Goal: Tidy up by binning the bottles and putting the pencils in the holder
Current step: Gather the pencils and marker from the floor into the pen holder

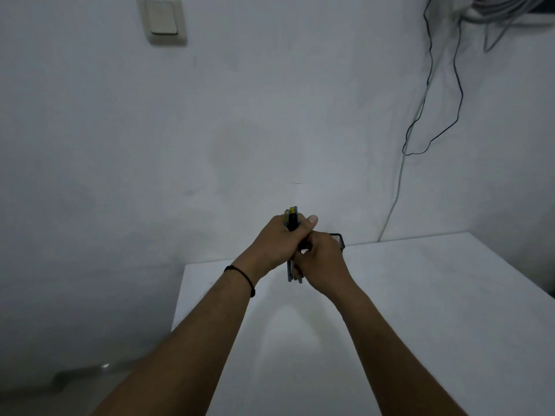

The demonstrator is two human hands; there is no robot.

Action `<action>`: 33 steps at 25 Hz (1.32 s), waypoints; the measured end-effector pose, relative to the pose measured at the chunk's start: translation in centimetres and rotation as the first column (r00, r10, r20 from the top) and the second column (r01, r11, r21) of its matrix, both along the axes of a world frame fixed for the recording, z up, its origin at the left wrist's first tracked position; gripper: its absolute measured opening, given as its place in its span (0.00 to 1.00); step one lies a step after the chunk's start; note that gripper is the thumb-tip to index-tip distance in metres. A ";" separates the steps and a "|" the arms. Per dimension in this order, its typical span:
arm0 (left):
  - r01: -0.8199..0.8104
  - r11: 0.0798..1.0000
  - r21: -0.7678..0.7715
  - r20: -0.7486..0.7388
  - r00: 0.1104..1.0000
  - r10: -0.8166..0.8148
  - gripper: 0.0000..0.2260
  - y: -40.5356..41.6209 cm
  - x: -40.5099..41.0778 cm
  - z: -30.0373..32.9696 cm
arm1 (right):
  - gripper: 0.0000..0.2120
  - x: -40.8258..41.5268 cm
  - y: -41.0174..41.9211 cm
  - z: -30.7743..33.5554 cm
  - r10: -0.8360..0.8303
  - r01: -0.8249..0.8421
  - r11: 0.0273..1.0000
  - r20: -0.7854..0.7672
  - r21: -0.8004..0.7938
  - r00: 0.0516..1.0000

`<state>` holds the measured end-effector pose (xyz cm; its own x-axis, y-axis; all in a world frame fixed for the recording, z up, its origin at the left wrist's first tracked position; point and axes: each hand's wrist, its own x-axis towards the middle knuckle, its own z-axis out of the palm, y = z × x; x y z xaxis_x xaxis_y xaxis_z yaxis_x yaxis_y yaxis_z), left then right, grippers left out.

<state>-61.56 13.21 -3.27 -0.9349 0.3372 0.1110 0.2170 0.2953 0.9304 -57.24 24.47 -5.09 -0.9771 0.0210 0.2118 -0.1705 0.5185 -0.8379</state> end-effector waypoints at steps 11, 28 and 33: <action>0.073 0.990 0.118 0.188 0.978 -0.095 0.13 5.0 -8.3 -1.8 | 0.08 -9.5 7.3 -3.2 -0.061 0.061 0.998 0.015 -0.029 0.998; -0.268 0.643 -0.717 -0.231 0.962 0.143 0.16 13.8 -19.8 -17.1 | 0.11 -25.5 18.6 -14.0 -0.219 0.247 0.937 0.136 -0.246 0.966; -0.224 0.501 -0.836 -0.196 0.975 0.108 0.15 14.8 -21.8 -20.3 | 0.10 -27.9 18.6 -16.3 -0.197 0.251 0.917 0.196 -0.311 0.961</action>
<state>-83.32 28.05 -23.58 -0.9858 0.1629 -0.0417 0.1525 0.9703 0.1876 -85.10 43.07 -21.42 -0.9584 0.2853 -0.0011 0.0659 0.2175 -0.9738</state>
